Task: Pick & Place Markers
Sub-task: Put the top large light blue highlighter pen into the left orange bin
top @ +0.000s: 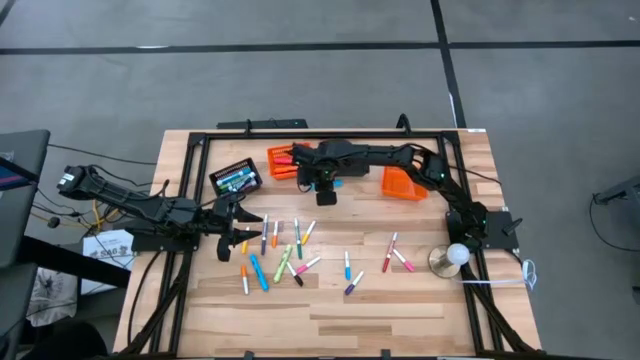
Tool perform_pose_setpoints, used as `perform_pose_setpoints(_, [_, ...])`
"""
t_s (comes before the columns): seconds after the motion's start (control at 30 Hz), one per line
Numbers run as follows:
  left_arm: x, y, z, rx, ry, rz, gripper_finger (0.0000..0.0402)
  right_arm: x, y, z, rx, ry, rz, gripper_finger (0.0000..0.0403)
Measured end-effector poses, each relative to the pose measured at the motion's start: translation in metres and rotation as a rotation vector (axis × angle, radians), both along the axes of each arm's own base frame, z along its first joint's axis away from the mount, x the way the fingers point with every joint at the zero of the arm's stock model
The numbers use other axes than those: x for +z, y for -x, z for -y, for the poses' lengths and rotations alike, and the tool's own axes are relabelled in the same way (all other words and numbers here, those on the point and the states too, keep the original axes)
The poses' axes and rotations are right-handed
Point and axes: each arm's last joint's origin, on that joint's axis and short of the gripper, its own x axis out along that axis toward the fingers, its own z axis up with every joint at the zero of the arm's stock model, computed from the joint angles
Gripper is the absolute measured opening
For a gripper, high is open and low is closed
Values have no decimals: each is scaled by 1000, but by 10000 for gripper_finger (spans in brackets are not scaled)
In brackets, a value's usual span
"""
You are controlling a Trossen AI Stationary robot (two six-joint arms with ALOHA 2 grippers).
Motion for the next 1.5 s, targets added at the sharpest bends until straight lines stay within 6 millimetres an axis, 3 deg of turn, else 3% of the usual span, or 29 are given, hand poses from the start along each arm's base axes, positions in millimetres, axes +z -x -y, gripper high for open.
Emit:
perform_pose_setpoints(0.6, [0, 0, 0, 8, -1, 0, 186, -2, 2, 3, 3, -56, -2, 99])
perform_pose_setpoints(0.87, [0, 0, 0, 8, -1, 0, 186, -33, 13, -1, 4, -32, -80, 99])
perform_pose_setpoints(1.13, [0, 0, 0, 11, 0, 1, 186, -34, 12, -3, -6, -2, -72, 98])
perform_pose_setpoints(1.4, [0, 0, 0, 12, 4, 4, 186, -34, 11, -10, -54, -8, -76, 42])
perform_pose_setpoints(1.5, [1, 0, 0, 12, 5, 7, 186, -34, 11, -12, -90, -40, -69, 41])
